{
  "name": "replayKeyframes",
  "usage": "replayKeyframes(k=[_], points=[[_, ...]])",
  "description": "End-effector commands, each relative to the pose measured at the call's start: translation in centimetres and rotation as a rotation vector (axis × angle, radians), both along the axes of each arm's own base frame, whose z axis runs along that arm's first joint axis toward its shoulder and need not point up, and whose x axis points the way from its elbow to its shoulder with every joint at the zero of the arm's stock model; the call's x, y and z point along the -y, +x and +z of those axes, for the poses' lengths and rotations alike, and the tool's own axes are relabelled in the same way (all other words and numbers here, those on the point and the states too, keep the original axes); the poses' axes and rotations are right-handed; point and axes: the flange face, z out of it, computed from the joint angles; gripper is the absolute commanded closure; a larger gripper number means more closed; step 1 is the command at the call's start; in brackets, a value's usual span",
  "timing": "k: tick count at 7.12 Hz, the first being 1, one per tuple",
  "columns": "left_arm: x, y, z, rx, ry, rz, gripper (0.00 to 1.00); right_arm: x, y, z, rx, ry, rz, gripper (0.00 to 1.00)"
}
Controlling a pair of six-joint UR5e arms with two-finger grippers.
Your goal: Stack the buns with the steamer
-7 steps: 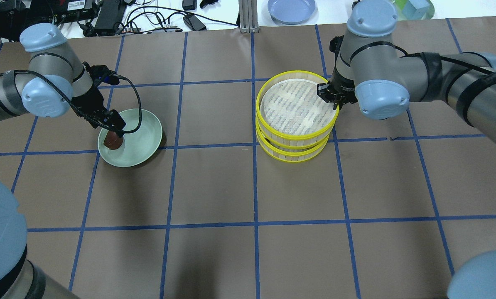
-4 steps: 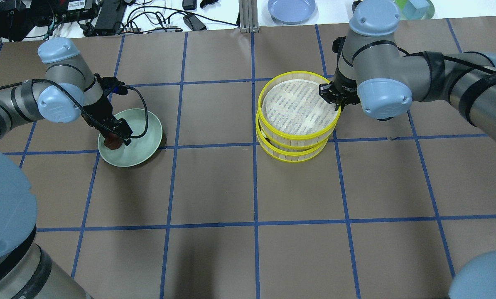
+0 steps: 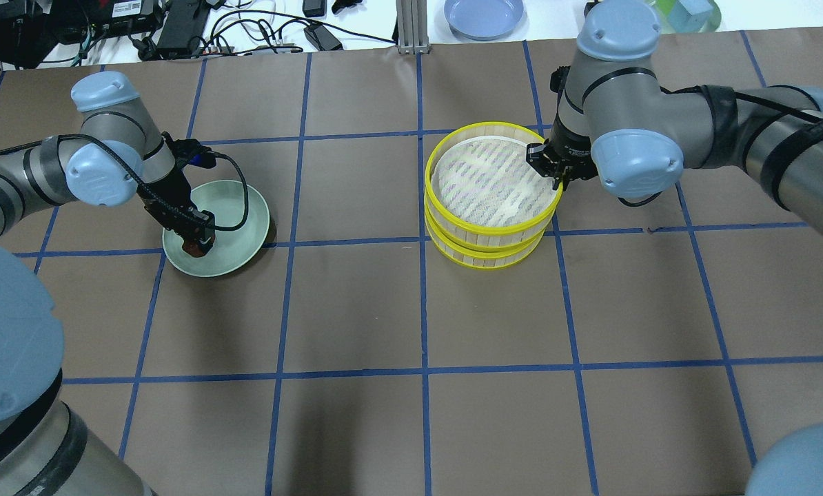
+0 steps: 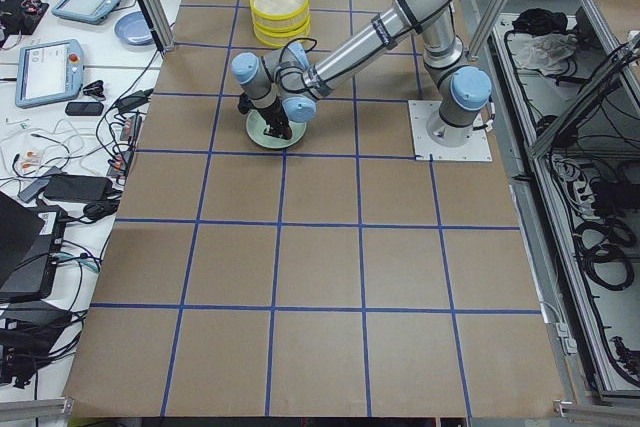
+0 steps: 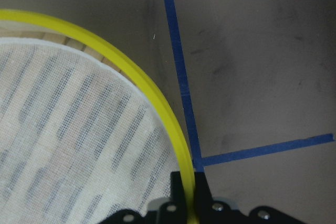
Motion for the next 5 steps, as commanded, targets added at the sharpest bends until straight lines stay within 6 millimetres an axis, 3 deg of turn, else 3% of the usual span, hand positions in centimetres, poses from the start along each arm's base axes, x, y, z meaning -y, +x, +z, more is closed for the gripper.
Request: replayKeyframes(k=[1,2,3,4,5], points=[[0.3,-0.9,2.4,-0.026,-0.034,0.138,1.0,0.0,0.2,-0.1,0.006,0.003,0.001,1.0],[0.4,-2.6,4.2,-0.029,-0.06,0.208,1.0,0.1,0.2,-0.4,0.004,0.007,0.001,0.96],[0.1,-4.7,6.2,-0.042,-0.078,0.269,1.0,0.1,0.2,-0.6,0.004,0.009,0.001,0.66],[-0.3,-7.5,8.7,-0.088,-0.101,0.336,1.0,0.1,0.0,-0.5,-0.001,0.009,-0.001,0.27],[-0.6,-10.7,11.5,-0.125,-0.134,0.392,1.0,0.0,0.0,-0.1,-0.002,0.004,-0.002,0.01]])
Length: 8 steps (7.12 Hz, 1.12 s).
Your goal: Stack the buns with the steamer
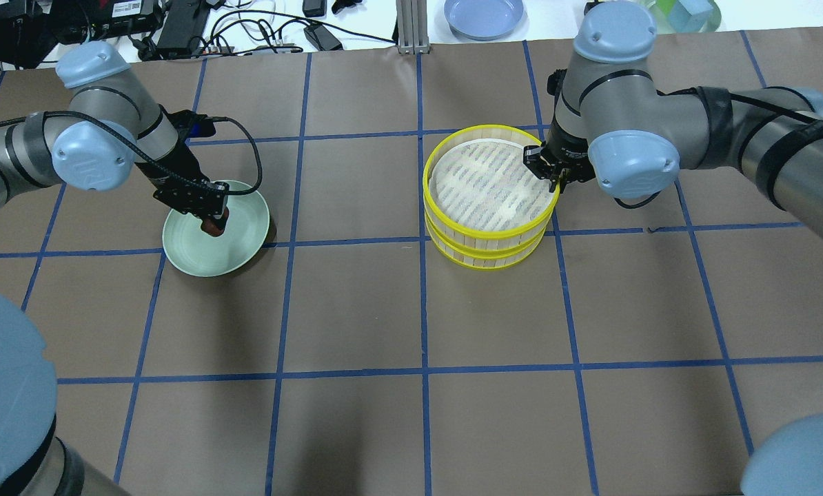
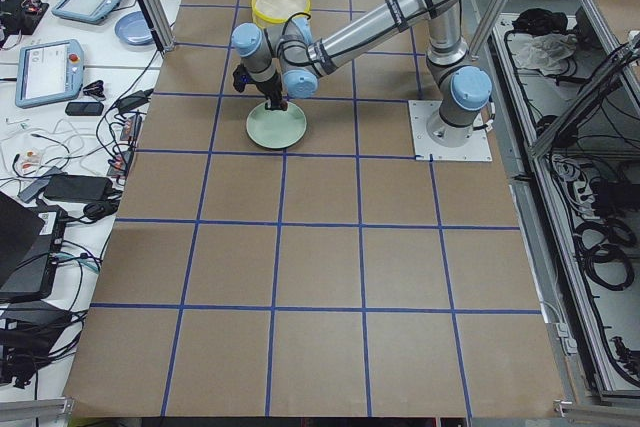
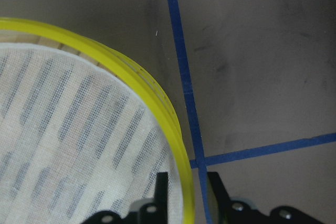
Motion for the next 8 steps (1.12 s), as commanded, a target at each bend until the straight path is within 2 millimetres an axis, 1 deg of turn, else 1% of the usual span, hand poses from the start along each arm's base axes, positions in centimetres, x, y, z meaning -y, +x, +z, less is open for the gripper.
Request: replayKeyframes(k=[1,2,3,4,5,6,7,8], points=[[-0.7,-7.1,5.9,-0.065,-0.07,0.103,1.0,0.0,-0.1,1.1,-0.006,-0.007,-0.001,0.0],[-0.7,-10.5,8.5,-0.141,-0.081,0.191,1.0,0.2,-0.9,3.5,-0.001,-0.048,-0.003,0.0],[-0.9,-13.4,10.2,-0.217,-0.07,0.262,1.0,0.0,-2.6,7.2,-0.002,-0.047,-0.028,0.0],[-1.2,-15.2,10.7,-0.273,-0.059,0.278,1.0,-0.9,-5.2,11.5,0.002,-0.002,-0.066,0.0],[-1.4,-17.1,10.4,-0.34,-0.021,0.305,1.0,-2.8,-6.5,18.6,0.0,-0.048,-0.063,0.0],[-1.5,-19.1,9.0,-0.392,0.015,0.296,1.0,-4.8,-6.7,23.5,-0.013,-0.103,-0.068,0.0],[-2.0,-20.5,8.3,-0.391,0.031,0.277,1.0,-5.1,-9.3,24.0,-0.061,-0.107,-0.088,0.0],[-2.7,-23.2,7.7,-0.421,0.06,0.258,1.0,-5.1,-10.0,24.2,-0.046,-0.114,-0.104,0.0]])
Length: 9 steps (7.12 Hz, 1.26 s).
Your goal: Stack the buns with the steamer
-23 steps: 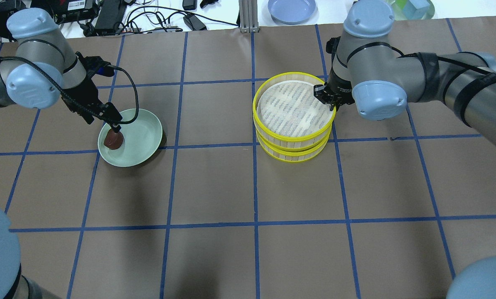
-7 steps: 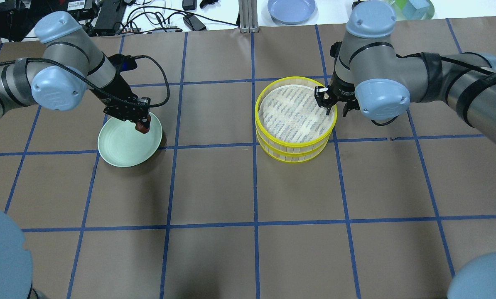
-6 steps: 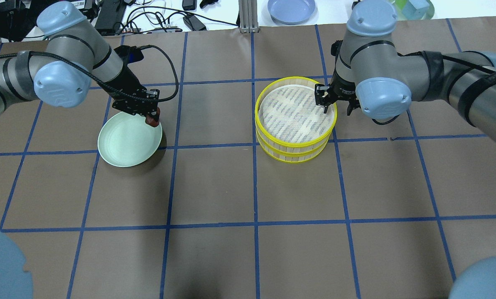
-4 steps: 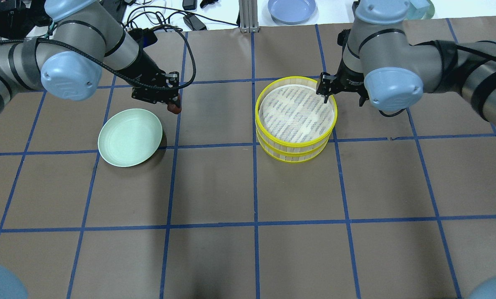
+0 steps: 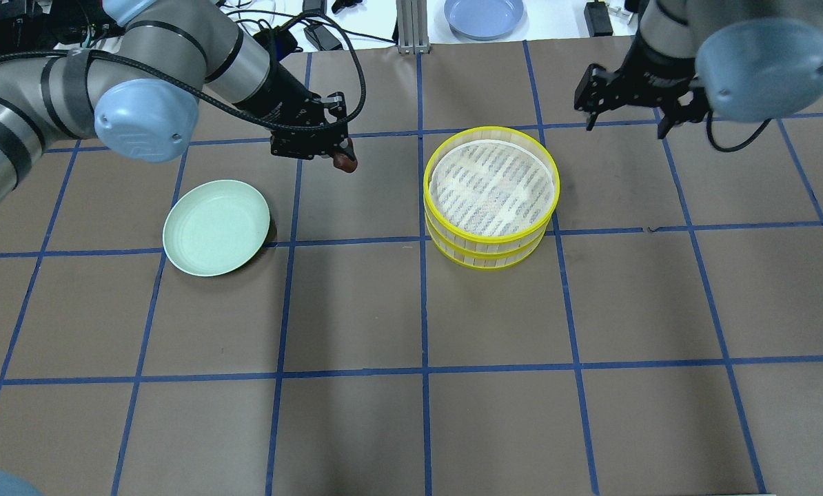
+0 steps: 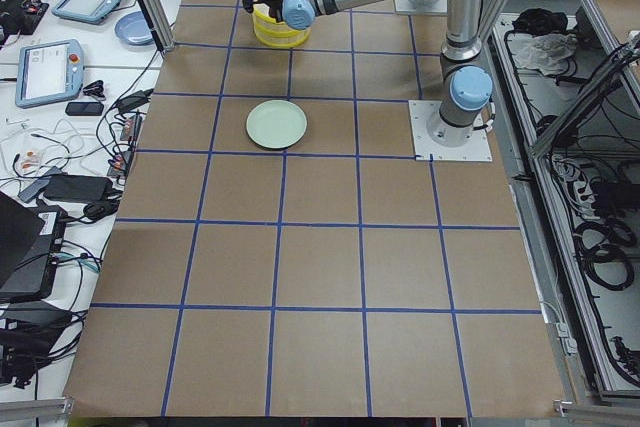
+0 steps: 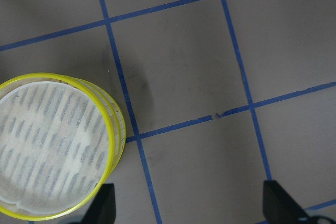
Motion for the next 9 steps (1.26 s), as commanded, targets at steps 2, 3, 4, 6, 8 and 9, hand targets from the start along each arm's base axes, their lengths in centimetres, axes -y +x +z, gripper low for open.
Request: replayKeyframes(k=[2,3,4,6,8,9], points=[[-0.7,-5.6,-3.1,-0.076,0.008,-0.032,1.0,-1.4,-1.4,2.1,-0.004,-0.022,-0.018,0.0],[-0.2,-5.9,-4.5,-0.113,-0.005,-0.032,1.0,-1.7,-1.2,2.3,-0.008,-0.022,-0.014,0.0],[0.3,-6.6,-5.6,-0.146,-0.023,-0.035,1.0,-1.7,-1.3,2.3,-0.006,-0.02,-0.015,0.0],[0.5,-7.5,-7.7,-0.142,0.002,-0.023,0.65,-1.7,-1.3,2.3,-0.006,-0.019,-0.017,0.0],[0.7,-7.8,-8.0,-0.143,-0.003,-0.022,0.19,-1.8,-1.3,2.2,-0.007,-0.016,-0.017,0.0],[0.7,-7.9,-7.8,-0.14,0.021,0.016,0.07,-1.8,-1.3,2.2,-0.006,-0.014,-0.017,0.0]])
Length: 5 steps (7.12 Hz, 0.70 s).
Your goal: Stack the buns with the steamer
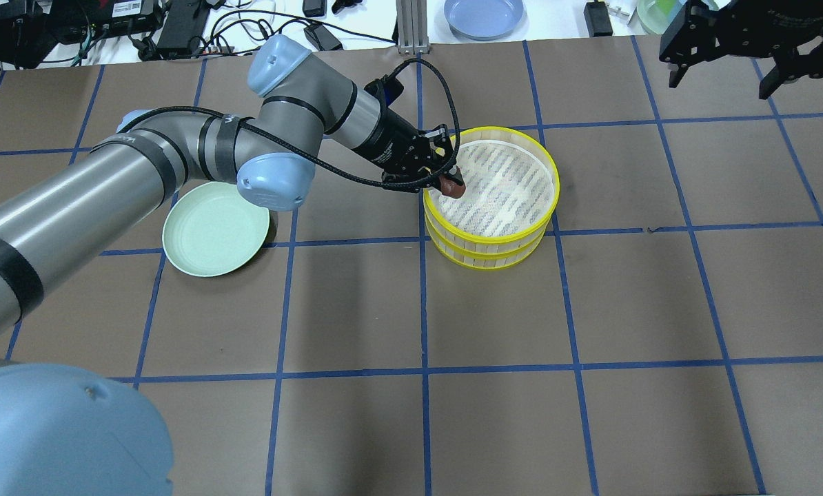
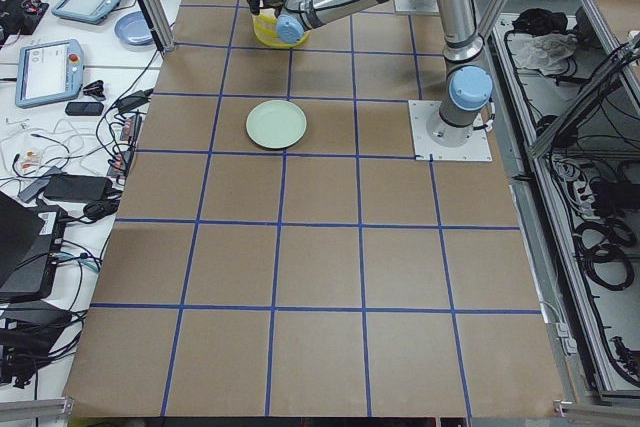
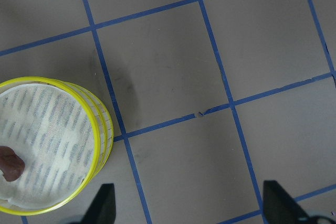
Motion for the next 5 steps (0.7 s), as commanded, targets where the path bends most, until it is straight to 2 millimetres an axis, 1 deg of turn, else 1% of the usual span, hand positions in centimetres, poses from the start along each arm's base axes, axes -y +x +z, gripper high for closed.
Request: replayKeyframes(k=[1,2,3,4,5], points=[[0.2,-0.2,0.4,0.008,0.039,0.057,0.0,0.0,-0.1,0.0,-0.007,0.003,0.002,0.0],[0.1,-0.1,2.5,0.011,0.012,0.069,0.0,0.0,0.0,0.0,-0.005,0.005,0.004,0.0],[0.2,0.6,4.1,0.069,-0.032,0.07,0.0,0.0,0.0,-0.1,-0.005,0.006,0.004,0.0],[0.1,1.6,5.7,0.131,-0.056,0.085,0.0,0.0,0.0,-0.1,-0.003,0.006,0.004,0.0],[-0.3,3.2,7.8,0.199,-0.091,0.059,0.0,-0.2,0.1,0.0,-0.004,0.003,0.004,0.0]])
